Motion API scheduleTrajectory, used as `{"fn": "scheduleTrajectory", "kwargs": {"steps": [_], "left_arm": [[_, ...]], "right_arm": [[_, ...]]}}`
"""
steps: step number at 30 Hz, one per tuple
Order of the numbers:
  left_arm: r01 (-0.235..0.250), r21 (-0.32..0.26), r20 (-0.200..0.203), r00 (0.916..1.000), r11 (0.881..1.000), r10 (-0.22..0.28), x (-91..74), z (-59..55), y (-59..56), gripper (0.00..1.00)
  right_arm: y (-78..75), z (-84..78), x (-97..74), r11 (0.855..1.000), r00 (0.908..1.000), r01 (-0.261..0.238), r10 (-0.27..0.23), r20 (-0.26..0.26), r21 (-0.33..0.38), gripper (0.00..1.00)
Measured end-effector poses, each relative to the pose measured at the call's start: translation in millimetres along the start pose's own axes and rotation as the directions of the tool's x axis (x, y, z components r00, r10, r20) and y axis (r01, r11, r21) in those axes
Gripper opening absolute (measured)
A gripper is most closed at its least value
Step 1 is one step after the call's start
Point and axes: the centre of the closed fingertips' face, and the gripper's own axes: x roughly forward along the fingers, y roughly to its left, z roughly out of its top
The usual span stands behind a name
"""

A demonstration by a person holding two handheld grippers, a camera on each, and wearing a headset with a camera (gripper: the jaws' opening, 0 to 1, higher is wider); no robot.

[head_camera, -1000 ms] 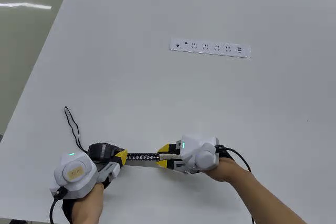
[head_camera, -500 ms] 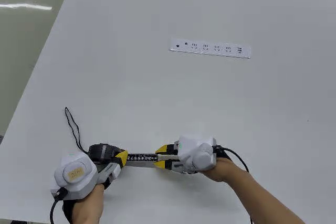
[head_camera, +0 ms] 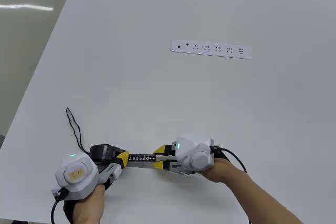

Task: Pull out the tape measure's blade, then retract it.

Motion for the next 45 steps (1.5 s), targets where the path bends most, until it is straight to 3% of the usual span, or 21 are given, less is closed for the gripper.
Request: {"fn": "scheduleTrajectory", "kwargs": {"steps": [45], "left_arm": [[0.010,-0.003,-0.006,0.9999,1.000,-0.010,0.4,-1.0,0.4,0.60]], "right_arm": [[4.2,16.3,28.5,1.000,0.9996,-0.016,0.016,0.022,0.007,0.11]]}}
